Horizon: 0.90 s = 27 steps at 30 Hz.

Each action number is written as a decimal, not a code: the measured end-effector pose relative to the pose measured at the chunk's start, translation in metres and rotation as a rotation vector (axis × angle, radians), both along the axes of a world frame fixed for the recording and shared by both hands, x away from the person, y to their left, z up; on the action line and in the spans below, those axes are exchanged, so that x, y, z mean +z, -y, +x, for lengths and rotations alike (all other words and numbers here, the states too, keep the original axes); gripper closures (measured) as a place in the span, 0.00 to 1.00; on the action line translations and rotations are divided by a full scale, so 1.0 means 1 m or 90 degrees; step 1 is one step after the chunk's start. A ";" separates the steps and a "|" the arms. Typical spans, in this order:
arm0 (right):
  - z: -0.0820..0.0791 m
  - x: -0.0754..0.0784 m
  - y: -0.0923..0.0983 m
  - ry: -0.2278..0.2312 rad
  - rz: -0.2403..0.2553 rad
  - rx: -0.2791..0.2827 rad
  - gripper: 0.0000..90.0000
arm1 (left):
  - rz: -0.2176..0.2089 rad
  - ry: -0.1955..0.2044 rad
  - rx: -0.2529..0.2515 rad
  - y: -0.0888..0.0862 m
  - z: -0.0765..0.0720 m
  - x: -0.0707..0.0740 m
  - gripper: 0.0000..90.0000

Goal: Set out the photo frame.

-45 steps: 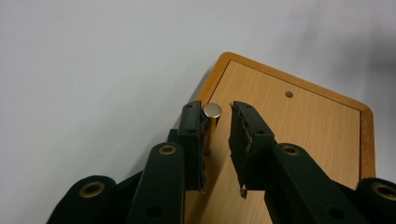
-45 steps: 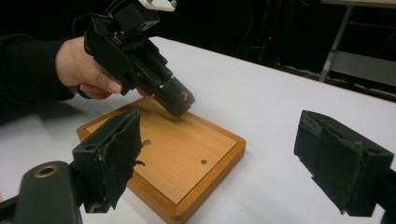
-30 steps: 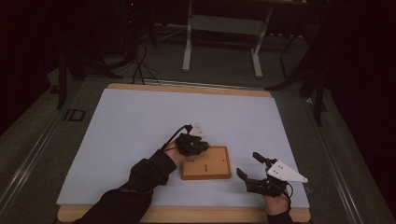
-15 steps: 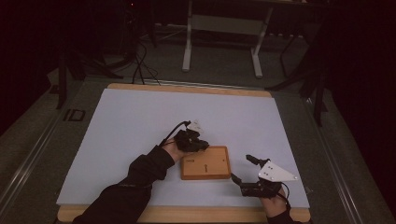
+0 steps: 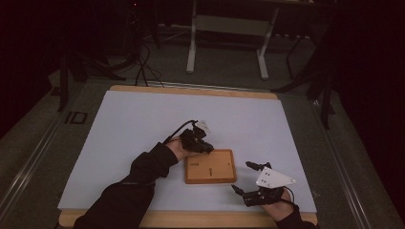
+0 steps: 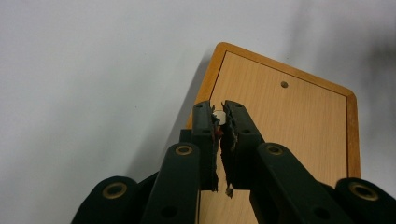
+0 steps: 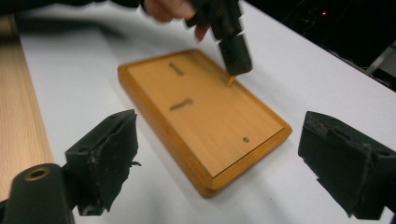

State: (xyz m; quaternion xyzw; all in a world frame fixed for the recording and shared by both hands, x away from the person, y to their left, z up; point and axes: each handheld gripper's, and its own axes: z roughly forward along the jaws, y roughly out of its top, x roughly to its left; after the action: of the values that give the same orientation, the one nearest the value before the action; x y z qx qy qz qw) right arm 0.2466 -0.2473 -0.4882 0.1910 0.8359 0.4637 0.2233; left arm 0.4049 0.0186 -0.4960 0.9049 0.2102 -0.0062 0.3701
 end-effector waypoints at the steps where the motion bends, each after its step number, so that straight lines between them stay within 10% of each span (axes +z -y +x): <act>1: 0.000 -0.001 -0.001 0.002 -0.011 0.006 0.14 | 0.000 0.000 0.000 0.000 0.000 0.000 0.94; 16: -0.006 -0.011 -0.017 0.061 -0.167 0.041 0.26 | -0.008 -0.068 -0.036 -0.003 0.021 0.000 0.94; 27: -0.015 -0.027 -0.030 0.200 -0.315 0.048 0.37 | 0.006 -0.082 -0.048 -0.001 0.025 0.002 0.94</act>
State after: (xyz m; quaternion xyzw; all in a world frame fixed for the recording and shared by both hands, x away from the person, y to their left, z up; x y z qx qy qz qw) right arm 0.2318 -0.2174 -0.5148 0.0251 0.8853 0.2776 0.3723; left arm 0.4302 0.0199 -0.4942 0.9118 0.1991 -0.0771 0.3508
